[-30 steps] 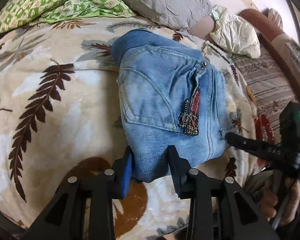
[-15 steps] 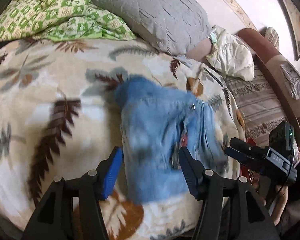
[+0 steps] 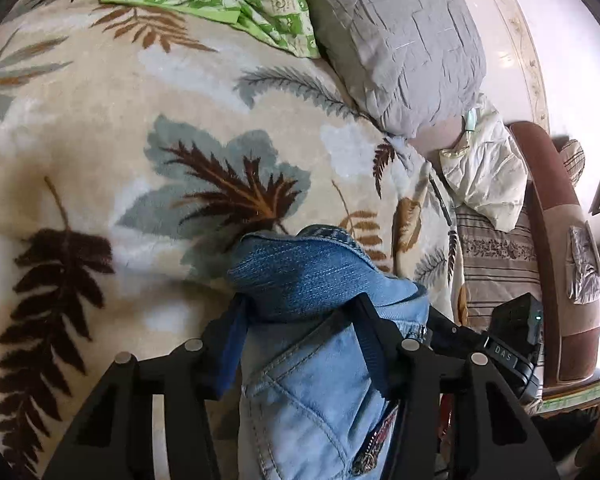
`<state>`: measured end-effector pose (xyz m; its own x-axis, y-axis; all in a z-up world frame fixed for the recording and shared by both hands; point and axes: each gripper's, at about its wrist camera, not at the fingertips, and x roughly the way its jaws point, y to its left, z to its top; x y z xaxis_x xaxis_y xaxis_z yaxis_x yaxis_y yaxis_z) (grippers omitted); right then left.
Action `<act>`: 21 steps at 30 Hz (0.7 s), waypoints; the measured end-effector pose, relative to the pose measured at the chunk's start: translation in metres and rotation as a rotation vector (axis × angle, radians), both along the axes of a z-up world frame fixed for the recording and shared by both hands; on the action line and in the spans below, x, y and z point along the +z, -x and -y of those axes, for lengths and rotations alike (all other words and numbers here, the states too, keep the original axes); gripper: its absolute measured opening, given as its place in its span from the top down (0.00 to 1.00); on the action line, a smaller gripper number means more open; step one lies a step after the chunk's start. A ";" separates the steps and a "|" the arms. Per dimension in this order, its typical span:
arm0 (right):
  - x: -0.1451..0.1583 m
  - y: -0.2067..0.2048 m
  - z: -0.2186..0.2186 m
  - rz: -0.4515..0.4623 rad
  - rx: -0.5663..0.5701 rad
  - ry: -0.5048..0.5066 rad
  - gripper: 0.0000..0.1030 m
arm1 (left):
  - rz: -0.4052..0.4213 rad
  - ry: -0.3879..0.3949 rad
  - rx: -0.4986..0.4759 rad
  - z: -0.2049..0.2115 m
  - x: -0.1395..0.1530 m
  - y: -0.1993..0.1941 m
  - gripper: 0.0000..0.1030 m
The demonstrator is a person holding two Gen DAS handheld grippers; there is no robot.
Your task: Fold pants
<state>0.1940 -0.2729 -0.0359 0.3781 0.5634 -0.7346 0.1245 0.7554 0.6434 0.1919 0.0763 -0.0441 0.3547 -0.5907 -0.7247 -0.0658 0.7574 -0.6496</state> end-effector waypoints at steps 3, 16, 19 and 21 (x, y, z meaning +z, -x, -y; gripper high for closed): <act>-0.004 -0.003 -0.004 -0.015 0.015 0.022 0.79 | 0.011 -0.016 -0.002 0.003 0.003 -0.003 0.51; -0.007 -0.003 -0.020 -0.006 0.052 0.186 0.82 | 0.048 -0.138 -0.006 0.005 -0.003 -0.004 0.78; 0.000 0.004 -0.011 0.014 0.018 0.121 0.77 | 0.086 -0.246 -0.020 0.014 0.010 0.005 0.66; 0.014 0.014 -0.006 0.058 0.000 0.090 0.66 | 0.109 -0.267 -0.028 0.014 0.021 0.014 0.53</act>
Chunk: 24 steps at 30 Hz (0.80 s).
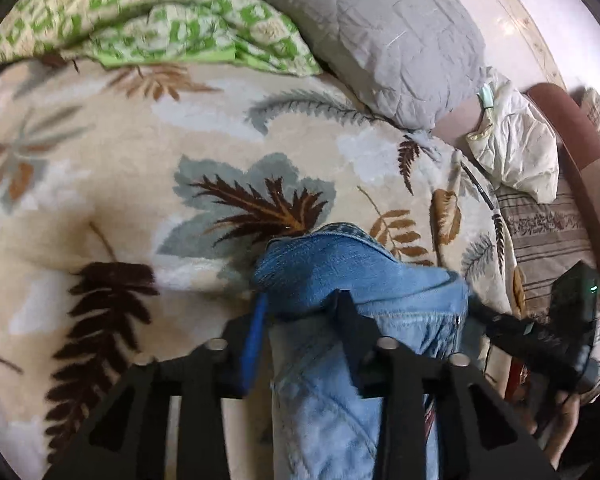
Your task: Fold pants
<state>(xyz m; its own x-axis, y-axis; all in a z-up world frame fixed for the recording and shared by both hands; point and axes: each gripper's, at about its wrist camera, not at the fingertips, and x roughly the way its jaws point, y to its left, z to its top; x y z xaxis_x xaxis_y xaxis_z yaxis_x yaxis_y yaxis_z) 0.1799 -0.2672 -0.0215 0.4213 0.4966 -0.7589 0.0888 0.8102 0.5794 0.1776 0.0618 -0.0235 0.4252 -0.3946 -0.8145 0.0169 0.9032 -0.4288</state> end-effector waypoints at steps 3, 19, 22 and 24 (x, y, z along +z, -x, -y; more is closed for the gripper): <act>0.016 0.020 0.002 0.057 -0.003 0.029 0.20 | 0.001 0.049 -0.034 -0.008 0.005 0.019 0.34; -0.036 0.065 -0.016 -0.119 0.033 -0.011 0.66 | -0.032 0.066 -0.068 0.005 -0.018 0.067 0.64; -0.046 0.063 -0.014 -0.148 0.020 -0.022 0.66 | -0.027 0.035 -0.064 0.009 -0.022 0.068 0.64; -0.045 0.063 -0.013 -0.143 0.027 -0.019 0.66 | -0.021 0.026 -0.061 0.010 -0.022 0.068 0.63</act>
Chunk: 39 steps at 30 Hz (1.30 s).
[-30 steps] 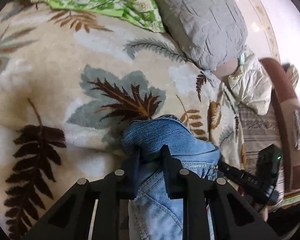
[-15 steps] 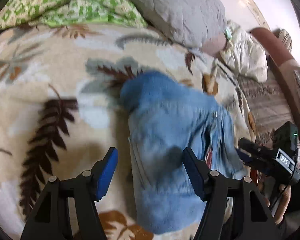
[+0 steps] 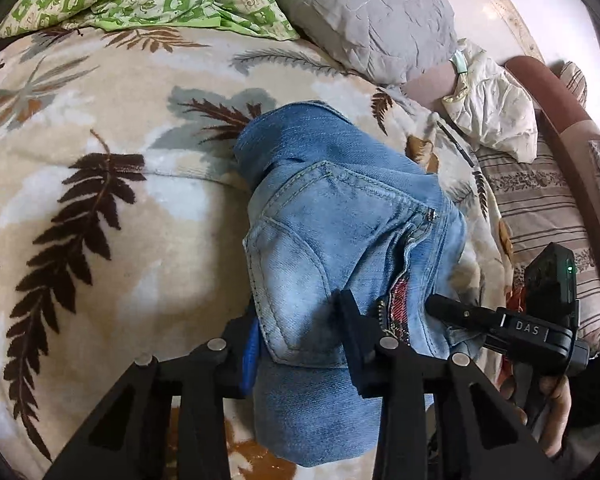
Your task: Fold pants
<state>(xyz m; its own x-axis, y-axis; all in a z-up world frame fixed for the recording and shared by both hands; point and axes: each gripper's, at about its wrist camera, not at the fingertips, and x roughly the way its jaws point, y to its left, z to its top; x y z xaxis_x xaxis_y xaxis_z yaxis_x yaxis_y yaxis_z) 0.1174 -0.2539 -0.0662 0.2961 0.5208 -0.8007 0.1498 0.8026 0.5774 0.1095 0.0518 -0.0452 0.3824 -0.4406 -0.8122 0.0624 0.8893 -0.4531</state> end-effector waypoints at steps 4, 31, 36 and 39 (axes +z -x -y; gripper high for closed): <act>0.011 0.005 -0.006 0.041 0.002 0.062 0.58 | 0.042 -0.037 0.020 0.000 0.004 0.007 0.54; 0.082 0.063 -0.008 0.259 -0.048 0.252 0.41 | 0.186 -0.354 0.108 0.021 0.039 0.061 0.33; 0.096 0.073 -0.014 0.327 -0.042 0.257 0.34 | 0.232 -0.412 0.146 0.023 0.052 0.067 0.31; 0.102 0.081 -0.017 0.356 -0.042 0.272 0.33 | 0.250 -0.414 0.156 0.022 0.061 0.074 0.31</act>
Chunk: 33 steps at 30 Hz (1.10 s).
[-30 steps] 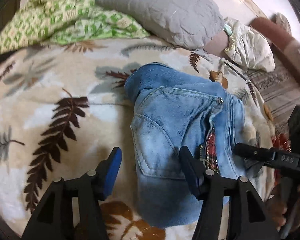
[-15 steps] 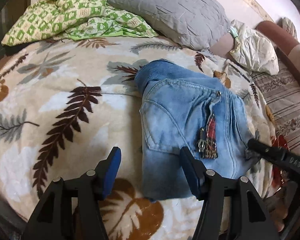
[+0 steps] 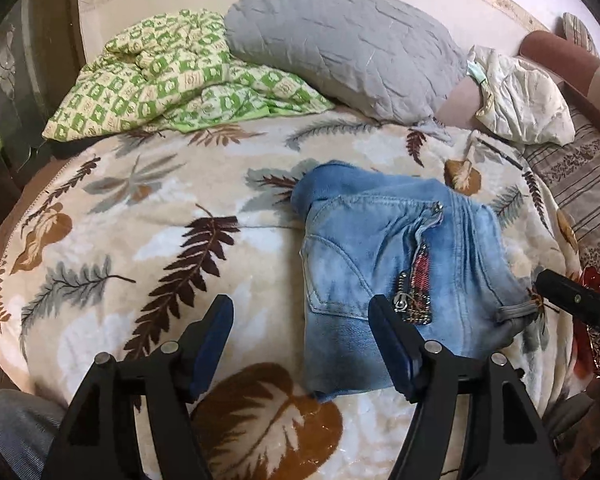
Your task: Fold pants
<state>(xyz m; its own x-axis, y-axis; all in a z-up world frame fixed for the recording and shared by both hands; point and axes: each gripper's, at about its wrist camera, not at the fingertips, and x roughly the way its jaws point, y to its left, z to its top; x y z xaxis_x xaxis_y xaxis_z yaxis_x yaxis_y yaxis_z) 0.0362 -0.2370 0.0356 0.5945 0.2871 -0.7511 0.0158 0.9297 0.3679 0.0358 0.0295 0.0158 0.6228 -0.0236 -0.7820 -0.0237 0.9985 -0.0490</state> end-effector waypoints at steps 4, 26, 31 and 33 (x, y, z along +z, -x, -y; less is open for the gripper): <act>0.002 0.011 -0.006 0.020 0.006 0.027 0.33 | 0.032 0.002 0.025 -0.003 0.011 0.015 0.30; 0.026 0.057 -0.022 0.173 0.013 0.097 0.33 | 0.147 -0.166 0.045 0.017 0.041 0.065 0.25; 0.027 0.058 -0.024 0.179 0.023 0.109 0.33 | 0.155 -0.189 0.054 0.019 0.042 0.067 0.25; 0.028 0.059 -0.026 0.186 0.028 0.118 0.33 | 0.149 -0.187 0.064 0.018 0.042 0.066 0.25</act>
